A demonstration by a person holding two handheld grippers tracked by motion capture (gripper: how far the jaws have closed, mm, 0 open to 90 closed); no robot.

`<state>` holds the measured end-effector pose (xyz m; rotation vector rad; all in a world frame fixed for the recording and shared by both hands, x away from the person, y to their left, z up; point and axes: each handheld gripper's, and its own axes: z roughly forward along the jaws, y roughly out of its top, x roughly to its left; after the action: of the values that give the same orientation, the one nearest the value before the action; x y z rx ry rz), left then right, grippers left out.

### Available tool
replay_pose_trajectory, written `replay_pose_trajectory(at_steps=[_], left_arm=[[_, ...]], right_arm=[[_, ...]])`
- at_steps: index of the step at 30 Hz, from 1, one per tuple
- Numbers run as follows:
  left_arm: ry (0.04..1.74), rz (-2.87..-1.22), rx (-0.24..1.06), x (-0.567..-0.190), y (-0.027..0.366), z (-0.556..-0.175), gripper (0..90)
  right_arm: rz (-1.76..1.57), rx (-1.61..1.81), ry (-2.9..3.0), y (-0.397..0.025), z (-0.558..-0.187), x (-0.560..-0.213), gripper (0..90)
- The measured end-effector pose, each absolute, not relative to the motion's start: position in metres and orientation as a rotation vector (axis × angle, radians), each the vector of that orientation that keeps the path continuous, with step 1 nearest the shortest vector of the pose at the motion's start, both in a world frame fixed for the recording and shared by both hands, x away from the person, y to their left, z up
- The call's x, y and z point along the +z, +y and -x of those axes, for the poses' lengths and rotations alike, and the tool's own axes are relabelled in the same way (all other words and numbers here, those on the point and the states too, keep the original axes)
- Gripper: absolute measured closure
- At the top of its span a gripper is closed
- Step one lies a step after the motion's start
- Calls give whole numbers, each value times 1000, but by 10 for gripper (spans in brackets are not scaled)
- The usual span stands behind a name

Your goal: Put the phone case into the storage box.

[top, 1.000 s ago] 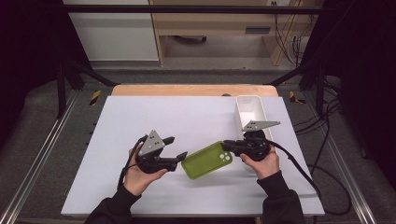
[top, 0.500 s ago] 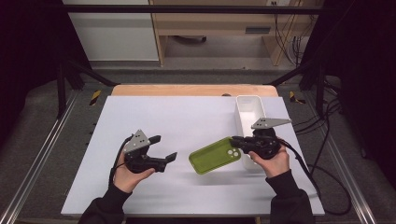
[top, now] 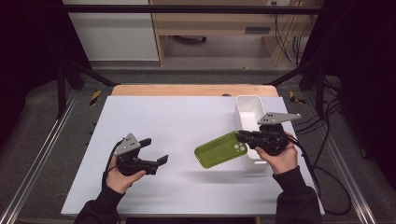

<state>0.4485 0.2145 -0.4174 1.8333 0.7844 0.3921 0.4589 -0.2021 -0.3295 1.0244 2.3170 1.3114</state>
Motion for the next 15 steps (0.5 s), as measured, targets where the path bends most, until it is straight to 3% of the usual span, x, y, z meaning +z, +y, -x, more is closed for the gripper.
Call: replay_pose_trajectory(at_steps=[15], left_arm=[[828,-1831,424,-436,238,-449,48]], right_arm=[[-928,1216,2254,-203,-461,-293,805]])
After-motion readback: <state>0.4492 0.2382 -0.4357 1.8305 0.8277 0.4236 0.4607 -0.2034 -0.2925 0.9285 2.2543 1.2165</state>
